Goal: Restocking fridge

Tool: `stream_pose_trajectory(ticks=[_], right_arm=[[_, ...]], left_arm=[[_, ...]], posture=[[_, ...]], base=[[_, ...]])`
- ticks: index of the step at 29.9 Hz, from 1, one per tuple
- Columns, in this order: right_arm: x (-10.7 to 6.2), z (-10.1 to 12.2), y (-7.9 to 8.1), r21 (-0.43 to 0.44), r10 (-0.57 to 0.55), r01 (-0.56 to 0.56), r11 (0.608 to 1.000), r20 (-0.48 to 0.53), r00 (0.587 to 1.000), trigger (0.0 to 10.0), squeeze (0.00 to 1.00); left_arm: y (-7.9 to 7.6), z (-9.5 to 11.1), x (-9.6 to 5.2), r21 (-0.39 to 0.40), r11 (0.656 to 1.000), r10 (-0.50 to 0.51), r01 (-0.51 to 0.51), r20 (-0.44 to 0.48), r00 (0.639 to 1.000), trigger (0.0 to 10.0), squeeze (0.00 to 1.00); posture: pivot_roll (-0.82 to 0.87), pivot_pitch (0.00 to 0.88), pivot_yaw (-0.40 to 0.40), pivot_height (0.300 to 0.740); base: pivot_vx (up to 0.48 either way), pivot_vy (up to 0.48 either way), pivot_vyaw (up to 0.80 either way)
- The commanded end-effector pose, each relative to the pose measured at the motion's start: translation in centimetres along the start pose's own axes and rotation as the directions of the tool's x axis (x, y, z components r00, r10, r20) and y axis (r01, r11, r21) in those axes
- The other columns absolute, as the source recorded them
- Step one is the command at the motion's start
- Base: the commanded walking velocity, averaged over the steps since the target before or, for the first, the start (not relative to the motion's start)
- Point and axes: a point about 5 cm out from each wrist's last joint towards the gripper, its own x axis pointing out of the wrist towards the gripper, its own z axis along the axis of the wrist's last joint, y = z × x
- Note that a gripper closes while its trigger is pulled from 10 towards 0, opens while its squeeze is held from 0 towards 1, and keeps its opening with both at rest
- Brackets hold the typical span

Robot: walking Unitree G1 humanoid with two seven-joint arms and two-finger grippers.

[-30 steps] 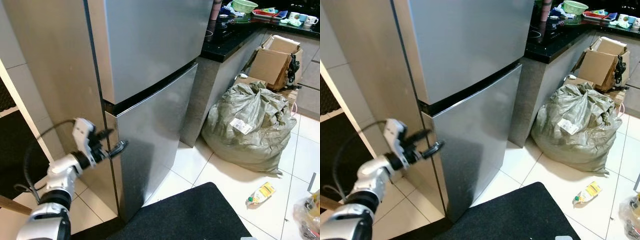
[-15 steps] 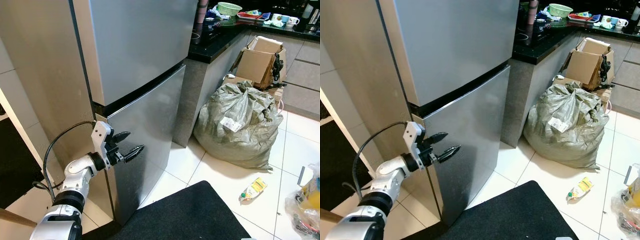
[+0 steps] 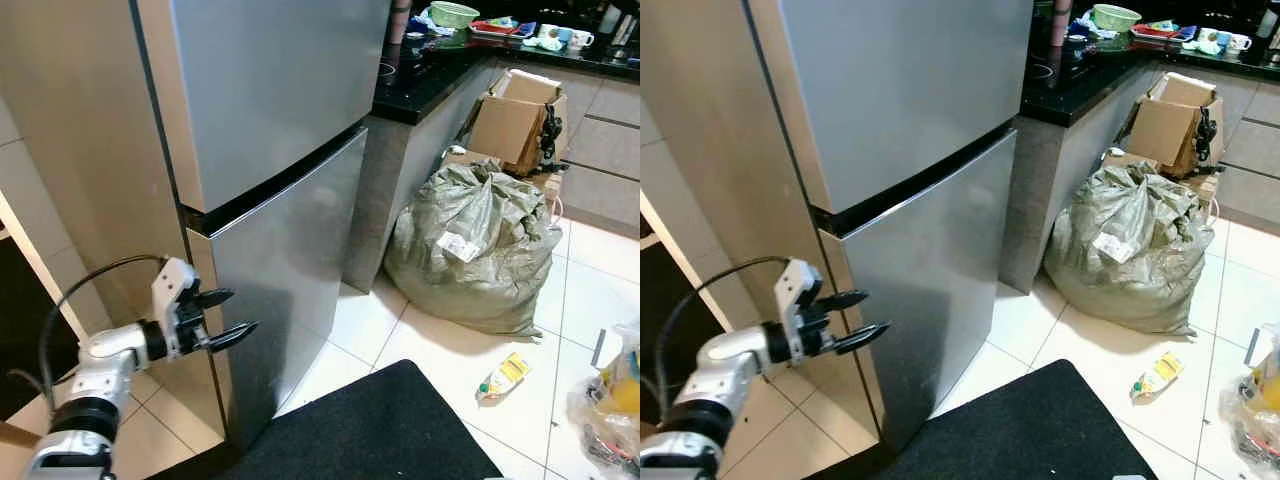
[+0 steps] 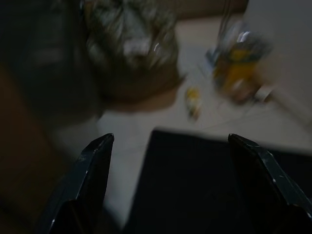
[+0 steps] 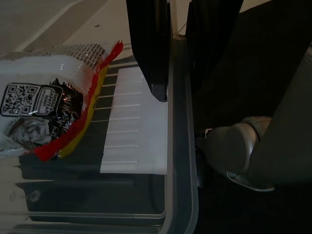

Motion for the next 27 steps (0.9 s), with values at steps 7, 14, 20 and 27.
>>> stream_pose_trajectory(ticks=[7,14,20,27], right_arm=[[-0.2,-0.1,-0.6,0.006,-0.015,0.015,1.000,-0.002,1.000,10.0,0.00],[-0.1,-0.1,-0.5,0.006,-0.014,0.014,1.000,-0.001,1.000,10.0,0.00],[-0.1,-0.1,-0.5,0.006,-0.014,0.014,1.000,-0.001,1.000,10.0,0.00],[-0.1,-0.1,-0.5,0.007,-0.013,0.013,1.000,-0.002,1.000,10.0,0.00]], left_arm=[[2.4,1.0,-2.0,0.164,0.977,0.159,-0.135,-0.138,0.978,10.0,0.00],[3.7,2.4,-1.5,0.193,0.929,0.330,-0.316,-0.044,0.943,10.0,0.00],[4.5,3.3,-1.0,0.138,0.882,0.449,-0.451,0.052,0.892,10.0,0.00],[4.3,3.3,-0.3,0.007,0.886,0.459,-0.464,0.129,0.879,10.0,0.00]], posture=[[-0.04,0.000,-0.038,0.740],[-0.05,0.000,-0.037,0.740],[-0.05,0.000,-0.037,0.740],[-0.05,0.000,-0.039,0.740]], base=[[0.000,0.000,0.00],[0.000,0.000,0.00],[0.000,0.000,0.00],[0.000,0.000,0.00]])
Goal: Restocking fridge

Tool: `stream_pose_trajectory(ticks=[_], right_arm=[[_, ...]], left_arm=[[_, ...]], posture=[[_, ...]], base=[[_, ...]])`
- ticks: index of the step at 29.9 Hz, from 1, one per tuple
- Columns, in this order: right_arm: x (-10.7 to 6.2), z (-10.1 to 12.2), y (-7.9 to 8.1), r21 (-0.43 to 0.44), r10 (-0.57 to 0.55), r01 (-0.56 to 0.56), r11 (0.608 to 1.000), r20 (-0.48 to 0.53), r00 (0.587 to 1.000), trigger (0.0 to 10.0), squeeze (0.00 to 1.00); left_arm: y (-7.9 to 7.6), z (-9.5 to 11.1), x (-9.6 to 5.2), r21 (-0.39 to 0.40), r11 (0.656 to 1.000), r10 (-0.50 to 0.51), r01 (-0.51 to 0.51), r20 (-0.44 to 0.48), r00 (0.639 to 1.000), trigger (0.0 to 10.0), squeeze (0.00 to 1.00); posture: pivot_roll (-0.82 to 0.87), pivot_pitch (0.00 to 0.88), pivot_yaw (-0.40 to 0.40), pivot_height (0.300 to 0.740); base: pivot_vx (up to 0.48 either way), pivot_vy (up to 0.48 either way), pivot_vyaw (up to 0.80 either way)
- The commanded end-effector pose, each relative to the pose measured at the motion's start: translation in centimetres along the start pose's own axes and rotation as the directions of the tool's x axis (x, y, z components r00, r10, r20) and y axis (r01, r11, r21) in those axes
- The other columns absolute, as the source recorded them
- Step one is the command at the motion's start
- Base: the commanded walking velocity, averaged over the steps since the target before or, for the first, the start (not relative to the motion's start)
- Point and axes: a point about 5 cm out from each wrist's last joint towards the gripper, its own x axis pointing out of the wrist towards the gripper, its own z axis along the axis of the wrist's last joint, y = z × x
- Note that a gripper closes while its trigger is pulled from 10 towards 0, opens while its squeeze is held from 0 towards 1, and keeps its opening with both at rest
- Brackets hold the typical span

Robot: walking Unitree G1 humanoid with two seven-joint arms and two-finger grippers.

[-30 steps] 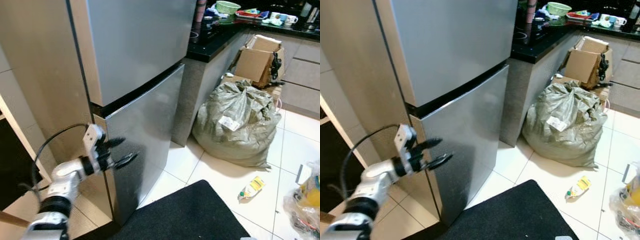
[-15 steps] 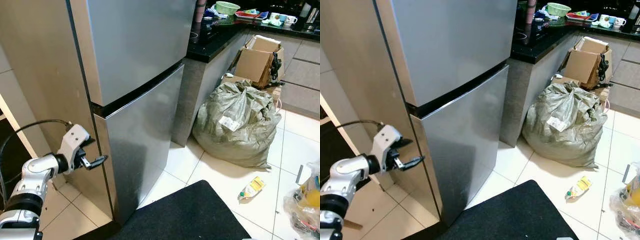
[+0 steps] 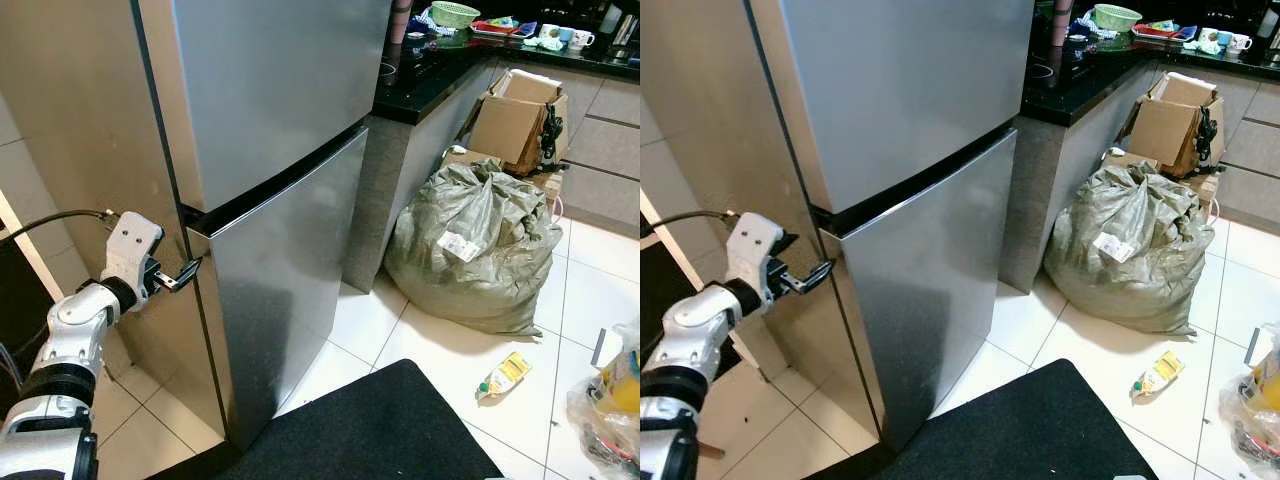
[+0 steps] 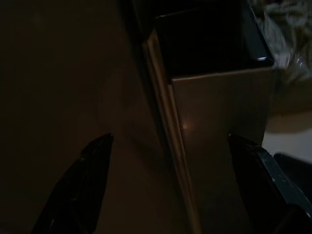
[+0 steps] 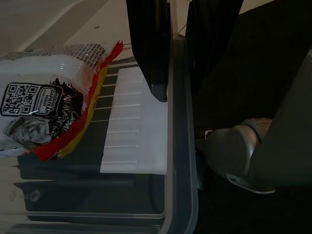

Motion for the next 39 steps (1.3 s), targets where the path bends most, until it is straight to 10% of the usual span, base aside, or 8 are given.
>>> stream_pose_trajectory(ticks=[1,13,32,39], right_arm=[[-0.1,0.0,-0.4,0.006,-0.014,0.014,1.000,0.002,1.000,10.0,0.00],[-0.1,0.0,-0.3,0.005,-0.010,0.010,1.000,0.002,1.000,10.0,0.00],[0.0,0.0,-0.1,0.007,-0.005,0.005,1.000,0.002,1.000,10.0,0.00],[0.0,-0.2,-0.1,0.010,-0.008,0.008,1.000,0.000,1.000,10.0,0.00]], left_arm=[[-0.7,-0.1,0.5,-0.065,0.998,-0.020,0.022,0.032,0.999,10.0,0.00],[-3.7,0.5,1.4,-0.225,0.952,-0.159,0.208,0.220,0.962,10.0,0.00],[-5.8,-0.4,2.1,-0.173,0.944,-0.262,0.281,0.125,0.957,10.0,0.00],[-8.8,-0.6,3.0,-0.176,0.907,-0.360,0.382,0.142,0.922,10.0,0.00]], posture=[[-0.05,0.000,-0.039,0.740],[-0.04,0.000,-0.038,0.740],[-0.04,0.000,-0.034,0.740],[-0.04,0.000,-0.035,0.740]], base=[[0.000,0.000,0.00],[0.000,0.000,0.00],[0.000,0.000,0.00],[0.000,0.000,0.00]])
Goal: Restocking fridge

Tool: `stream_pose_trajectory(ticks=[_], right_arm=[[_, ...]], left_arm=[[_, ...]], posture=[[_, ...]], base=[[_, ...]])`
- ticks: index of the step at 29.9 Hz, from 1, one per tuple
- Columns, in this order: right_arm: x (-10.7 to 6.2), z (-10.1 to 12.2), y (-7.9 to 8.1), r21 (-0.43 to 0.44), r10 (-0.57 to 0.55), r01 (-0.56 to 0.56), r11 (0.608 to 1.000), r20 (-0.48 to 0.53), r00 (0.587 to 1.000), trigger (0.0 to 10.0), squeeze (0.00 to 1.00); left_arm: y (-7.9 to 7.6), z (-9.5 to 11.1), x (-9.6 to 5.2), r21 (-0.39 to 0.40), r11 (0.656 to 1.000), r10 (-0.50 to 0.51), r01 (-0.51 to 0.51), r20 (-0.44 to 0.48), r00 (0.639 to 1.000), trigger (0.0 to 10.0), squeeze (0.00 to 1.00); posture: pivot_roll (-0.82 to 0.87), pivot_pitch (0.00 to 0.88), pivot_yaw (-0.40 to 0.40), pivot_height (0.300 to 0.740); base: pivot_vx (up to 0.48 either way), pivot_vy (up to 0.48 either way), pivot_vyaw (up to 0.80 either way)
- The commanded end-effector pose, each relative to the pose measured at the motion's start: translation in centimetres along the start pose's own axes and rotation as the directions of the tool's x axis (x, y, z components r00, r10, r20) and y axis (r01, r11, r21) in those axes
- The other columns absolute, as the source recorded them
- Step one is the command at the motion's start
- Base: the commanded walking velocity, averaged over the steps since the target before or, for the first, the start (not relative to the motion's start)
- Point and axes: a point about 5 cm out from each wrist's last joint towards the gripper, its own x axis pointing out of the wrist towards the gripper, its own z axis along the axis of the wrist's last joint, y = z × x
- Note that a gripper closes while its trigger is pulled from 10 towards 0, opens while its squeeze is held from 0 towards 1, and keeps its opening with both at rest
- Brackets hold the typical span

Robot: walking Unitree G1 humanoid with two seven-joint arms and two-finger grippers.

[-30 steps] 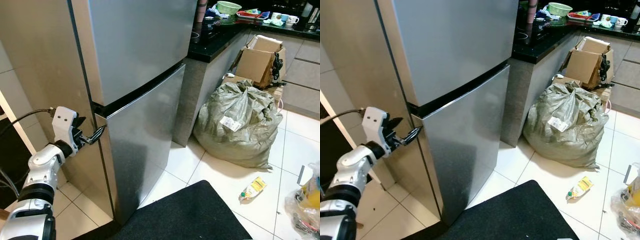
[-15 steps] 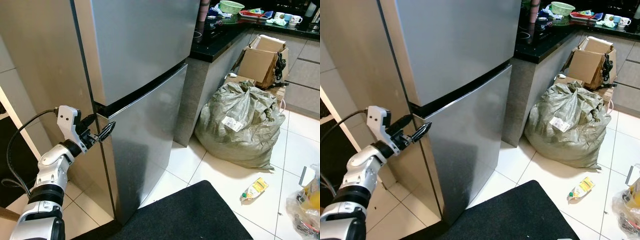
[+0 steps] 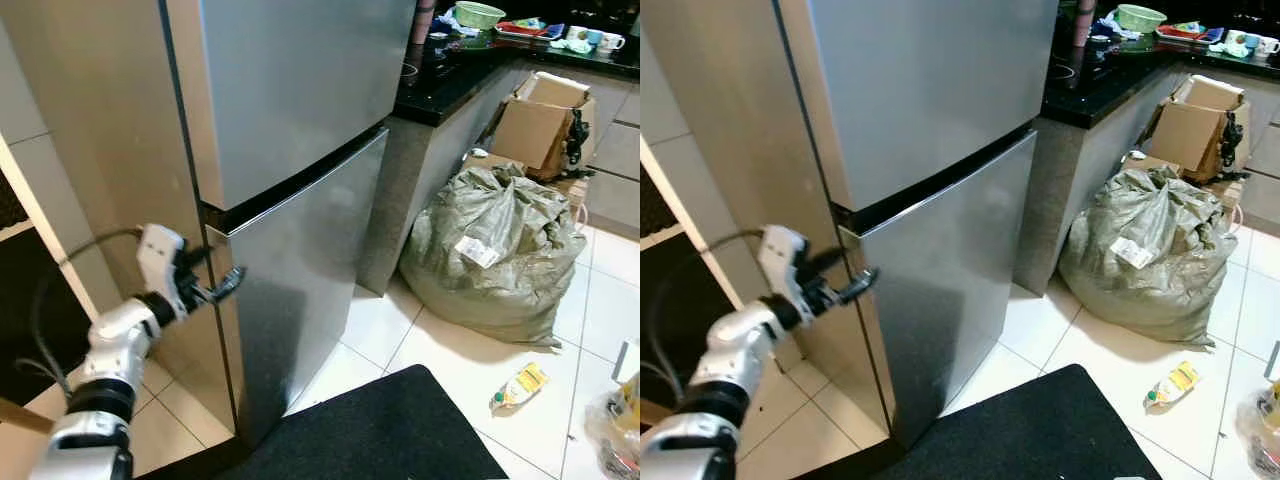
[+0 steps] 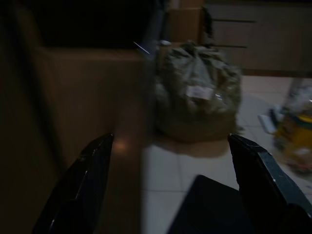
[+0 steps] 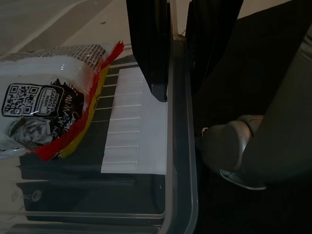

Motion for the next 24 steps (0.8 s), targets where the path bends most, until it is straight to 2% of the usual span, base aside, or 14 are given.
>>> stream_pose_trajectory(ticks=[1,7,9,13,17,18,22,23,24], right_arm=[[0.0,0.0,-0.1,0.010,-0.009,0.009,1.000,0.004,1.000,10.0,0.00],[0.0,0.0,-0.1,0.011,-0.010,0.010,1.000,0.003,1.000,10.0,0.00],[0.0,0.0,-0.2,0.011,-0.010,0.010,1.000,0.003,1.000,10.0,0.00],[0.0,0.0,-0.2,0.011,-0.010,0.010,1.000,0.003,1.000,10.0,0.00],[-0.1,-0.1,-0.2,0.011,-0.011,0.011,1.000,0.001,1.000,10.0,0.00],[-0.1,-0.1,-0.2,0.011,-0.011,0.011,1.000,0.000,1.000,10.0,0.00],[-0.1,-0.1,-0.2,0.011,-0.011,0.011,1.000,-0.001,1.000,10.0,0.00],[-0.1,-0.2,-0.2,0.011,-0.012,0.012,1.000,-0.001,1.000,10.0,0.00],[-0.1,-0.2,-0.2,0.011,-0.012,0.012,1.000,-0.001,1.000,10.0,0.00]], left_arm=[[-1.2,0.4,1.4,0.025,0.997,-0.078,0.078,0.000,0.997,10.0,0.00],[-2.1,0.5,2.4,0.016,0.994,-0.105,0.105,0.019,0.994,10.0,0.00],[-2.4,1.0,3.3,0.023,0.995,-0.097,0.097,0.043,0.994,10.0,0.00],[-1.8,1.3,3.3,0.032,0.998,-0.046,0.045,0.051,0.998,10.0,0.00],[-1.0,1.1,2.3,0.035,0.999,-0.025,0.024,0.018,1.000,10.0,0.00],[-1.0,0.5,1.4,0.030,0.997,-0.074,0.075,-0.031,0.997,10.0,0.00],[-1.1,-0.1,0.6,0.030,0.992,-0.122,0.125,-0.082,0.989,10.0,0.00],[-1.0,-0.6,0.0,0.037,0.990,-0.133,0.138,-0.128,0.983,10.0,0.00],[-0.3,-0.8,-0.8,0.055,0.992,-0.098,0.110,-0.176,0.979,10.0,0.00]], posture=[[-0.04,0.000,-0.035,0.740],[-0.04,0.000,-0.036,0.740],[-0.04,0.000,-0.036,0.740],[-0.04,0.000,-0.035,0.740],[-0.04,0.000,-0.035,0.740],[-0.04,0.000,-0.035,0.740],[-0.04,0.000,-0.035,0.740],[-0.04,0.000,-0.033,0.740],[-0.04,0.000,-0.033,0.740]], base=[[0.000,0.000,0.00],[0.000,0.000,0.00],[0.000,0.000,0.00],[0.000,0.000,0.00],[0.000,0.000,0.00],[0.000,0.000,0.00],[0.000,0.000,0.00],[0.000,0.000,0.00],[0.000,0.000,0.00]])
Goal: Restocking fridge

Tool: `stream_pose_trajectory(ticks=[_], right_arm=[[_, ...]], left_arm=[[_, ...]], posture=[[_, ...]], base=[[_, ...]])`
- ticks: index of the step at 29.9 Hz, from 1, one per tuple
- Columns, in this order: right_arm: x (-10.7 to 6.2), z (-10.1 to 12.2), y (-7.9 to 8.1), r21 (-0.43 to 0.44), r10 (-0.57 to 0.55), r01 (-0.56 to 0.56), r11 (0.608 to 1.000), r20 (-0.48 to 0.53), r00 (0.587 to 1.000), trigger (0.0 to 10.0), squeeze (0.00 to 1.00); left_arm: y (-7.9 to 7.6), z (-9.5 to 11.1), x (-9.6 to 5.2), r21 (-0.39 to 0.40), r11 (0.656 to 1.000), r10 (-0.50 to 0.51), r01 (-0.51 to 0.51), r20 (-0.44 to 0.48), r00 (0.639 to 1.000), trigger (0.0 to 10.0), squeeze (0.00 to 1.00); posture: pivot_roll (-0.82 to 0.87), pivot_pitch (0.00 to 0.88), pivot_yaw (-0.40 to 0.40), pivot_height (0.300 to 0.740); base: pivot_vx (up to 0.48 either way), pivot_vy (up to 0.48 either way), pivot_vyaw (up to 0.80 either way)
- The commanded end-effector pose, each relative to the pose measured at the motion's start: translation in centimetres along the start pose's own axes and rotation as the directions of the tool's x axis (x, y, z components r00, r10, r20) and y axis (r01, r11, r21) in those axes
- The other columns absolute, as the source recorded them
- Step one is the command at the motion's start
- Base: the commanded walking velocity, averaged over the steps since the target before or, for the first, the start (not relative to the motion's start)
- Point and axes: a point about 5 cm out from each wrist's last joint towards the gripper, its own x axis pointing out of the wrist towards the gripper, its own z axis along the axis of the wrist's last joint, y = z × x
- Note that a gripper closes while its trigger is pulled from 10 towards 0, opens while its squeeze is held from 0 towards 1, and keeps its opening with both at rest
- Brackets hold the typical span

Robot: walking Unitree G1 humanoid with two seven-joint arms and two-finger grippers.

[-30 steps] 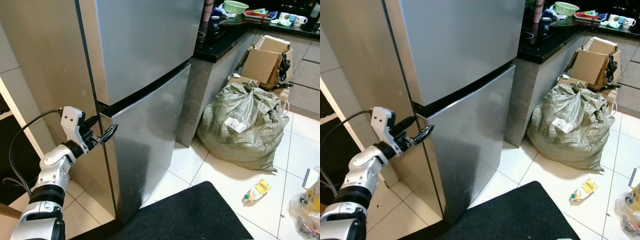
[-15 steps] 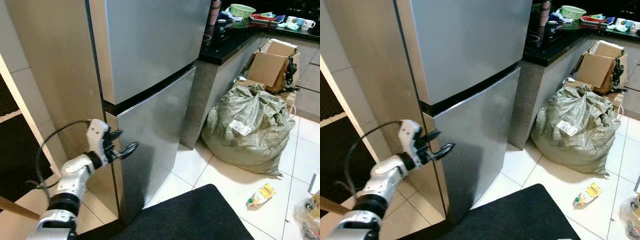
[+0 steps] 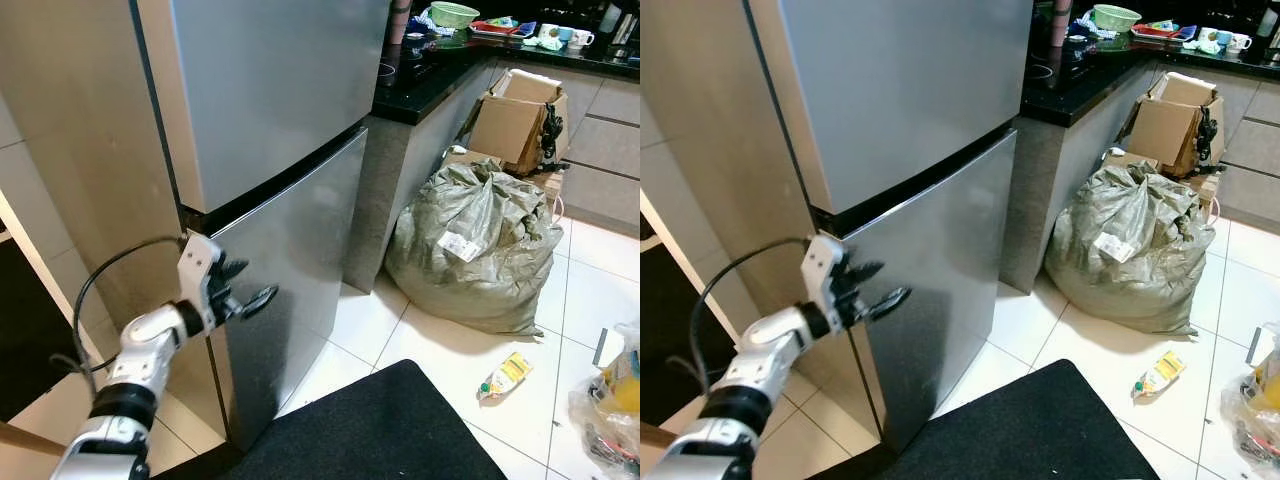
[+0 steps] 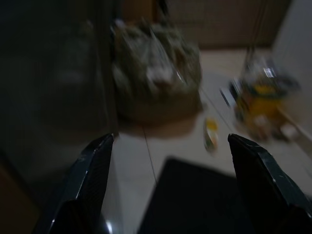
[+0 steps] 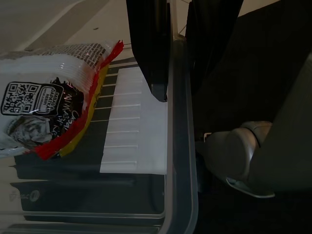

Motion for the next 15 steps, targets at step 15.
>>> stream_pose_trajectory(ticks=[15], right_arm=[[-0.1,-0.1,-0.3,0.011,-0.013,0.013,1.000,0.002,1.000,10.0,0.00]], left_arm=[[6.3,2.2,-3.7,0.265,0.859,0.480,-0.438,-0.117,0.869,10.0,0.00]], posture=[[-0.04,0.000,-0.033,0.740]], base=[[0.000,0.000,0.00]])
